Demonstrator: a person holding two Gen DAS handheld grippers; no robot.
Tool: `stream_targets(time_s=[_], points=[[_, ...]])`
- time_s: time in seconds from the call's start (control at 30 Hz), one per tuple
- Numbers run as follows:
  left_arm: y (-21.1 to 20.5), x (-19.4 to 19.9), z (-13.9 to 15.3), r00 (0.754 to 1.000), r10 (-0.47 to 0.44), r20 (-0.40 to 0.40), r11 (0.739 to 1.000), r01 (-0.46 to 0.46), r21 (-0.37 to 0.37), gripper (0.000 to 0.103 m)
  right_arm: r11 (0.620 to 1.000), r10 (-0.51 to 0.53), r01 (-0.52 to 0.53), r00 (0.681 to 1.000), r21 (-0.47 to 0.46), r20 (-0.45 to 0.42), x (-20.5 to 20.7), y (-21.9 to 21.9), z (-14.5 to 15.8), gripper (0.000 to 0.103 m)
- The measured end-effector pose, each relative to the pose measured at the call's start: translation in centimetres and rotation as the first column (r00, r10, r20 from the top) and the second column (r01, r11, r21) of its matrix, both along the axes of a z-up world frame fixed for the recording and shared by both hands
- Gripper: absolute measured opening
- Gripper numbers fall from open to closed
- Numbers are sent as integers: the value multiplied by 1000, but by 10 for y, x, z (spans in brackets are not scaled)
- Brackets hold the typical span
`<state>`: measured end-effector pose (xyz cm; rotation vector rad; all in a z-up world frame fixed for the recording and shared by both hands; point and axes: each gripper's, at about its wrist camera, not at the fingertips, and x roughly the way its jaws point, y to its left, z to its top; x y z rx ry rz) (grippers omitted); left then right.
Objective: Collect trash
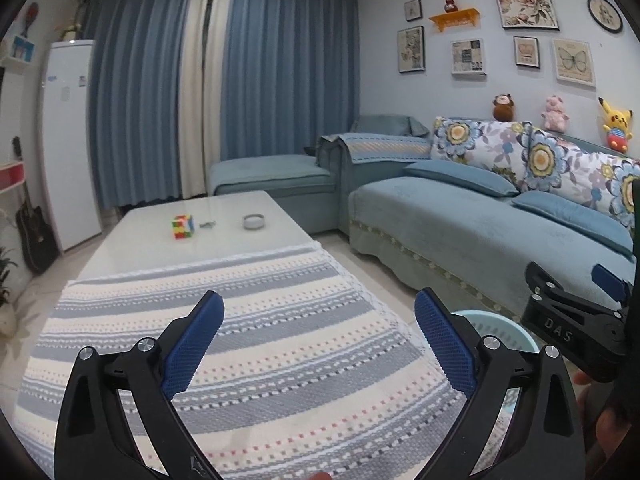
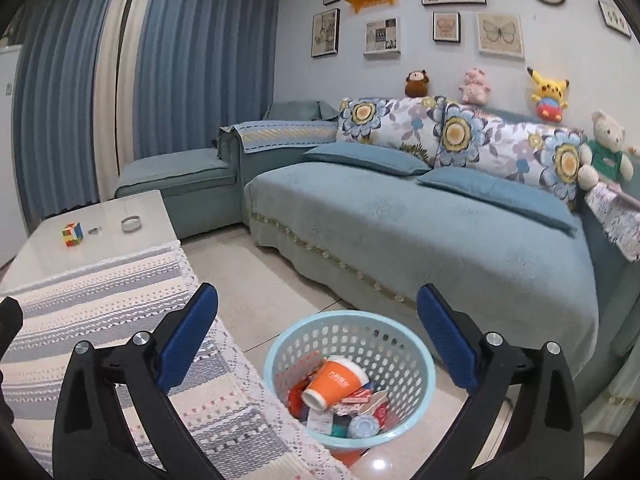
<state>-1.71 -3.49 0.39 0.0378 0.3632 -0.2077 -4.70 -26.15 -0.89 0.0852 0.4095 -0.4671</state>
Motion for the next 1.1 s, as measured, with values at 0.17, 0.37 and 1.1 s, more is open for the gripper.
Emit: stream_targets(time_s=[0.17, 0.37, 1.1], points=[[-2, 4, -1, 1000, 31, -6, 999, -31, 27, 95, 999, 11, -12, 999, -35, -32, 3, 4, -3, 95], [-5, 3, -2, 999, 32, -6, 998, -32, 48, 95, 997, 60, -61, 998, -49, -22, 0, 10, -5, 95], [5, 8, -2, 998, 57, -29, 998, -57, 18, 95, 998, 58, -58, 998, -6, -8, -5, -4, 3, 95]])
